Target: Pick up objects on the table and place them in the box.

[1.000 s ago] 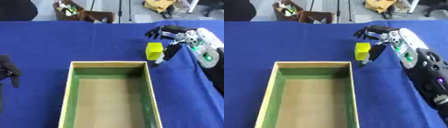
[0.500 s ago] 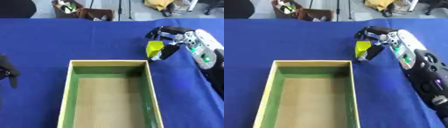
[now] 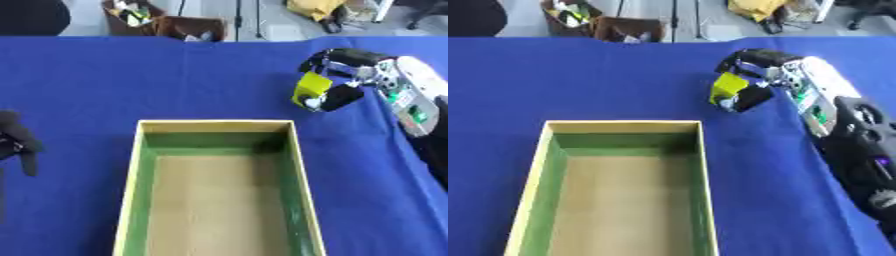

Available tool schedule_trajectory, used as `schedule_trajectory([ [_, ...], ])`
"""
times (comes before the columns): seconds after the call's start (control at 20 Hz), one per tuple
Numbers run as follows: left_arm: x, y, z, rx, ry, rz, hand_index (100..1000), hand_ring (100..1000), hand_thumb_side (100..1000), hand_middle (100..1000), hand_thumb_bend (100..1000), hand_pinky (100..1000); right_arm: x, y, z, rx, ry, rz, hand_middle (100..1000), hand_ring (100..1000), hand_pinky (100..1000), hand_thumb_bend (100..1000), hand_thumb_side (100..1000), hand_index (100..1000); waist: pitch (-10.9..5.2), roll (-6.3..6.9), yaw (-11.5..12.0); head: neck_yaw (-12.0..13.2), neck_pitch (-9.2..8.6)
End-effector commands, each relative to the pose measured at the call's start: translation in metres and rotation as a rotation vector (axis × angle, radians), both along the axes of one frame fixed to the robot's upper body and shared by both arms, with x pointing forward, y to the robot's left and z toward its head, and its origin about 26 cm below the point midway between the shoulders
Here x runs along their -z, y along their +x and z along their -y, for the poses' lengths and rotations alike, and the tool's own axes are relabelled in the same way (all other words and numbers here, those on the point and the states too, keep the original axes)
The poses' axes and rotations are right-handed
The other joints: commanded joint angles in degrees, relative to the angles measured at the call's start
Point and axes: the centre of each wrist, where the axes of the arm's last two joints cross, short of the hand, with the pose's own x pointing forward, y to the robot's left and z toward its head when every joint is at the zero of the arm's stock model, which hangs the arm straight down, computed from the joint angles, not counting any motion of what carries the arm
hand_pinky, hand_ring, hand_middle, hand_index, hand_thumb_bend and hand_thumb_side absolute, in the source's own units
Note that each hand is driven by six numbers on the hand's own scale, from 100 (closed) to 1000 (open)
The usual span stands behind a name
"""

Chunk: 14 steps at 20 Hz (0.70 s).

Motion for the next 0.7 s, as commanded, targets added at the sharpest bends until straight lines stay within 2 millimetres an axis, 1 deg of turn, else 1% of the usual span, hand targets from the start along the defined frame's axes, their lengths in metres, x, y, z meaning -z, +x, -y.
schedule_trajectory([
  [0.05, -0.0049, -0.0030, 0.0001, 0.000, 0.011, 0.021, 650, 428, 722, 450, 100, 209, -0.0207, -0.0059, 0.0119, 0.029, -0.027, 0.025, 845, 821, 748, 196, 461, 933, -1.44, -0.01, -0.12, 0.12, -0.29],
  [0.1, -0.0048, -0.0030, 0.0000, 0.000, 0.011, 0.020, 649, 428, 722, 449, 100, 209, -0.0213, -0.0061, 0.0123, 0.031, -0.033, 0.019, 848, 824, 752, 241, 454, 937, -1.43, -0.02, -0.16, 0.14, -0.26],
  [0.15, -0.0048, -0.0030, 0.0001, 0.000, 0.010, 0.020, 649, 428, 722, 449, 100, 209, -0.0220, -0.0064, 0.0125, 0.035, -0.037, 0.015, 849, 824, 754, 260, 455, 939, -1.42, -0.03, -0.18, 0.15, -0.27],
  [0.2, -0.0048, -0.0030, 0.0002, 0.001, 0.010, 0.020, 649, 427, 722, 448, 100, 209, -0.0227, -0.0066, 0.0131, 0.044, -0.039, 0.014, 851, 826, 756, 308, 452, 942, -1.39, -0.04, -0.19, 0.12, -0.36],
  [0.25, -0.0048, -0.0030, 0.0005, 0.002, 0.011, 0.020, 649, 427, 722, 448, 100, 209, -0.0232, -0.0068, 0.0137, 0.055, -0.039, 0.015, 852, 827, 757, 331, 452, 944, -1.37, -0.05, -0.19, 0.08, -0.44],
  [0.3, -0.0047, -0.0030, 0.0006, 0.003, 0.011, 0.019, 648, 427, 723, 447, 100, 209, -0.0236, -0.0069, 0.0143, 0.068, -0.038, 0.021, 855, 829, 762, 444, 447, 953, -1.34, -0.04, -0.17, 0.06, -0.54],
  [0.35, -0.0046, -0.0030, 0.0006, 0.003, 0.011, 0.019, 648, 427, 723, 446, 100, 209, -0.0239, -0.0071, 0.0147, 0.082, -0.035, 0.029, 855, 830, 764, 468, 446, 956, -1.32, -0.03, -0.15, 0.04, -0.61],
  [0.4, -0.0046, -0.0030, 0.0006, 0.002, 0.011, 0.019, 648, 427, 722, 445, 100, 209, -0.0242, -0.0073, 0.0149, 0.095, -0.032, 0.040, 858, 832, 767, 538, 447, 962, -1.29, -0.02, -0.14, 0.01, -0.64],
  [0.45, -0.0045, -0.0030, 0.0006, 0.002, 0.011, 0.019, 648, 427, 722, 445, 100, 209, -0.0243, -0.0075, 0.0148, 0.107, -0.029, 0.051, 859, 833, 769, 549, 448, 964, -1.27, -0.02, -0.14, -0.02, -0.63],
  [0.5, -0.0045, -0.0030, 0.0007, 0.003, 0.012, 0.019, 648, 427, 723, 445, 100, 209, -0.0244, -0.0076, 0.0147, 0.119, -0.027, 0.063, 857, 835, 772, 589, 452, 960, -1.25, -0.02, -0.17, -0.05, -0.63],
  [0.7, -0.0046, -0.0030, 0.0012, 0.006, 0.015, 0.018, 648, 428, 723, 445, 100, 209, -0.0228, -0.0073, 0.0139, 0.160, -0.035, 0.075, 834, 835, 780, 653, 448, 938, -1.21, -0.05, -0.23, -0.16, -0.75],
])
